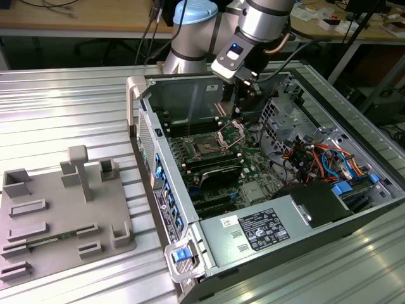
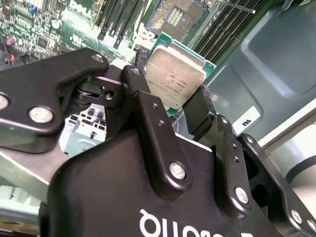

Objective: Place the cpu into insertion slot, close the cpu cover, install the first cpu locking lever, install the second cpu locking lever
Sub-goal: 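Place the cpu into insertion slot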

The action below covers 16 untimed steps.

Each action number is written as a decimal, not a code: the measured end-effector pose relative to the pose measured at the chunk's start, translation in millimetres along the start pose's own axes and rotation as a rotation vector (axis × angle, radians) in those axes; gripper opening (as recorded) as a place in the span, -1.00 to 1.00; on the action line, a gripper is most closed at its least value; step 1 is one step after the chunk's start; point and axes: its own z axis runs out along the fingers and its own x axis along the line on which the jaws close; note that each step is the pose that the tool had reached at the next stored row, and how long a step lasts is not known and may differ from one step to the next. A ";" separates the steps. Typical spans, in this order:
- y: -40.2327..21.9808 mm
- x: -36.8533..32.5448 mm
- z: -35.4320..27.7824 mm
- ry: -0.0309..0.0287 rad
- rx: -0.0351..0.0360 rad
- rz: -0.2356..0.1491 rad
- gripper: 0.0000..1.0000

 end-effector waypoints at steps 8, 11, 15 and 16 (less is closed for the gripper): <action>-0.1 -0.2 3.6 0.0000 -0.0003 0.011 0.09; -0.1 -0.2 3.7 -0.0001 -0.0003 0.011 0.09; -0.1 -0.4 5.1 -0.0005 -0.0004 0.011 0.09; -0.1 -0.4 6.0 -0.0009 -0.0004 0.011 0.09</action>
